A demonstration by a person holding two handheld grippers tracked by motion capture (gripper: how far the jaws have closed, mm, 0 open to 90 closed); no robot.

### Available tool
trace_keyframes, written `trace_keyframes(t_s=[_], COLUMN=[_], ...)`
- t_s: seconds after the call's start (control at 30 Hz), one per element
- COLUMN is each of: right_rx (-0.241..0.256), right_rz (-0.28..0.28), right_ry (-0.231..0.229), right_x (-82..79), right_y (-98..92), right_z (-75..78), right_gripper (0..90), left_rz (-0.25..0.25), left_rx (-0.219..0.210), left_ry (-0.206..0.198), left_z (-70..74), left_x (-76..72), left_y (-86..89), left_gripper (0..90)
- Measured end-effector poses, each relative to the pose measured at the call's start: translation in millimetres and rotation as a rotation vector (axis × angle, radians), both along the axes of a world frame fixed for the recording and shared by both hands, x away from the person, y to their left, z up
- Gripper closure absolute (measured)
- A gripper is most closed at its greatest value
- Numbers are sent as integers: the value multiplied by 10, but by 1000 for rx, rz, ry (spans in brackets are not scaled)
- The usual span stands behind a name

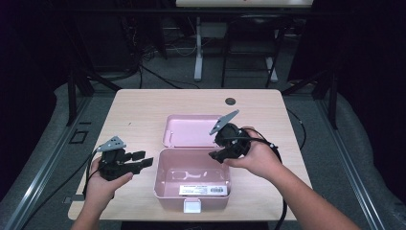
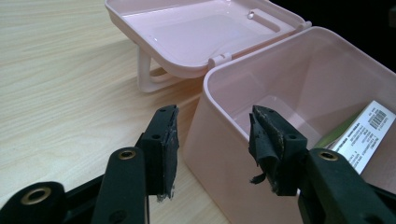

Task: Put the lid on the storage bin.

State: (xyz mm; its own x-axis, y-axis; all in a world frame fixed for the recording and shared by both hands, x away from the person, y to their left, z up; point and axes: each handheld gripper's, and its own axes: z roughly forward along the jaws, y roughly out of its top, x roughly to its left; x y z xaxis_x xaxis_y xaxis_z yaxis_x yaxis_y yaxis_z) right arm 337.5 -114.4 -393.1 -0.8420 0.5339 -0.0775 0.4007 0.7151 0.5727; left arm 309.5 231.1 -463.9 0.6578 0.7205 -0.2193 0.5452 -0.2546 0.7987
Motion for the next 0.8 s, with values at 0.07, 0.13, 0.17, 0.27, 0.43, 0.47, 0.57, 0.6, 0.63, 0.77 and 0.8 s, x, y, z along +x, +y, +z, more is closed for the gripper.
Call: trace_keyframes(t_s=[0.07,0.13,0.17,0.27,0.43,0.47,0.57,0.6,0.63,0.77,0.8], right_rx=[11,16,17,24,36,41,49,52,52,53,57], right_rz=[-22,-47,-58,-84,-126,-136,-160,-171,-179,-201,-204], right_ry=[-9,-7,-5,-1,0,0,-1,-2,-3,0,5], right_x=[41,75,92,134,205,220,268,282,299,359,371], right_y=[-36,-70,-87,-126,-176,-184,-208,-213,-217,-236,-240], right_z=[-20,-42,-52,-93,-149,-160,-188,-197,-206,-245,-254], right_gripper=[523,524,523,523,515,515,505,505,505,490,484], left_rz=[-1,-8,-16,-21,-40,-42,-54,-59,-66,-82,-88], left_rx=[-1,6,10,5,12,13,26,28,39,52,56], left_ry=[-4,-3,0,3,6,7,17,18,16,15,12], left_z=[-7,-11,-10,-21,-39,-45,-64,-72,-76,-90,-91], left_x=[-4,-8,-8,-13,-18,-20,-25,-25,-23,-34,-33], left_y=[-18,-36,-43,-77,-128,-142,-182,-194,-200,-229,-233], left_gripper=[542,552,558,565,572,579,598,602,612,663,672])
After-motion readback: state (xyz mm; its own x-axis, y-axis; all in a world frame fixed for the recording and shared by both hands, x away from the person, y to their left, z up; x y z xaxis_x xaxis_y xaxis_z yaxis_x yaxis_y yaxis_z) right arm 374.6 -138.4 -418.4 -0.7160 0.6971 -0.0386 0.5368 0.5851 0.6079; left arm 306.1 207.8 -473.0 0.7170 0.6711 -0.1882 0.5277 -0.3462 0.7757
